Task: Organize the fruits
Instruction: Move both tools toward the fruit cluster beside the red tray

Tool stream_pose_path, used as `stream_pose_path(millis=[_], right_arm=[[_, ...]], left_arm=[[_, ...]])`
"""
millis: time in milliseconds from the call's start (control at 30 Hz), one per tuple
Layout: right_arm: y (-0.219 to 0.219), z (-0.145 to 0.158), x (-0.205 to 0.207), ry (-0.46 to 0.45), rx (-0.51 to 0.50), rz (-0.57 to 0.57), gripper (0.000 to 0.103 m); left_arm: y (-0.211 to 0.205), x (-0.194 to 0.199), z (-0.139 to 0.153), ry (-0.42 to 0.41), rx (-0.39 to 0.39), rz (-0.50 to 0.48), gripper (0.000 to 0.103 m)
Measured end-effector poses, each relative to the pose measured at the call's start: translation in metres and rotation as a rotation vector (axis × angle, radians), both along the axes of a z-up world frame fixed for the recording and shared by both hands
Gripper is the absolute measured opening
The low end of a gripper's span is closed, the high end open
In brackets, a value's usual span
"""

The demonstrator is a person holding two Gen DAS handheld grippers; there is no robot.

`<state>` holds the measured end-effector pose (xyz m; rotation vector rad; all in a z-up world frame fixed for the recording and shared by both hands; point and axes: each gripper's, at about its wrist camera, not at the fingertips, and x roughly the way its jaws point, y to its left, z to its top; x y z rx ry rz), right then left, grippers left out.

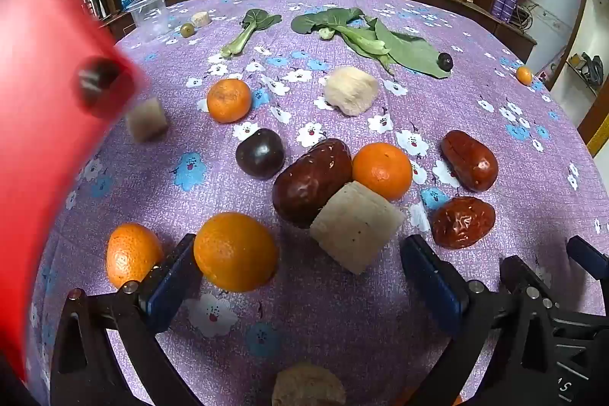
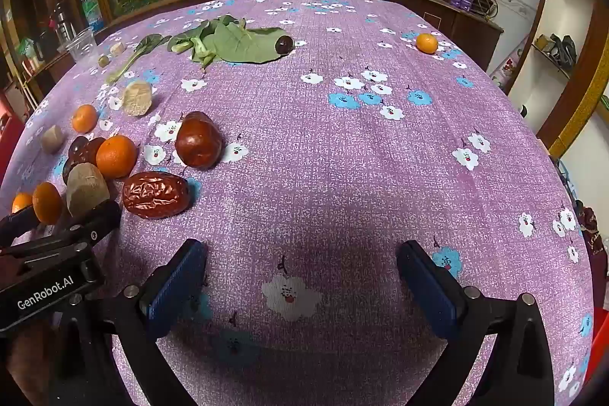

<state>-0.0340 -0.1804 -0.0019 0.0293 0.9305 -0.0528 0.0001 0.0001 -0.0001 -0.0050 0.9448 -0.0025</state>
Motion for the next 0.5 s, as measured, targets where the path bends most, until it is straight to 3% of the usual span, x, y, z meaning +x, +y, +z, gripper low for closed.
stream_pose_path(millis=[500], right_arm=[[0.0007, -0.0001, 0.0003, 0.002, -0.001, 0.0, 0.103]], left_arm=[[0.0001, -0.0028, -0.0023, -0.002, 0.001, 0.003, 0.103]])
